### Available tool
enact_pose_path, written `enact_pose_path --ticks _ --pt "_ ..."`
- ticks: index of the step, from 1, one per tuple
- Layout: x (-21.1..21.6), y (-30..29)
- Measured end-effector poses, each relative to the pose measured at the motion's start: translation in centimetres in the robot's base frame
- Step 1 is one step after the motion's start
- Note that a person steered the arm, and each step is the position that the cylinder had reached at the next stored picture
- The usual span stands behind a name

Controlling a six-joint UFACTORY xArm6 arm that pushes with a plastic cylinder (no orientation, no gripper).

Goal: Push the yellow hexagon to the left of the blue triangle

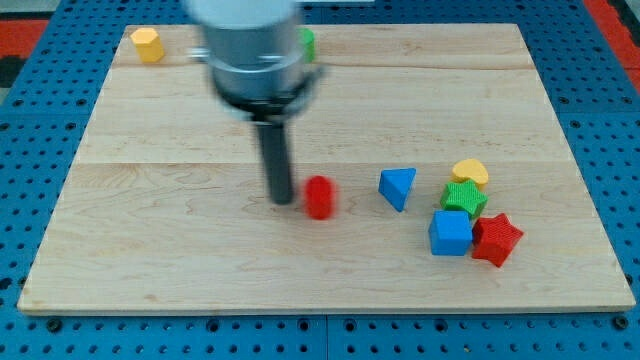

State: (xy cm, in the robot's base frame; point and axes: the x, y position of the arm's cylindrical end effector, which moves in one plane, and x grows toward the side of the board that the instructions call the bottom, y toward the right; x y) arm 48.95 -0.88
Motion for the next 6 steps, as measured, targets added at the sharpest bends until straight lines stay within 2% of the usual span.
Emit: enact_pose_path --ticks 1,2,3,4,6 --pt "2.1 2.0" --pt "-0.4 -8.5" --pt "-8.9 -12.0" --pt "-18.9 -8.5" --pt "-29.7 -18.9"
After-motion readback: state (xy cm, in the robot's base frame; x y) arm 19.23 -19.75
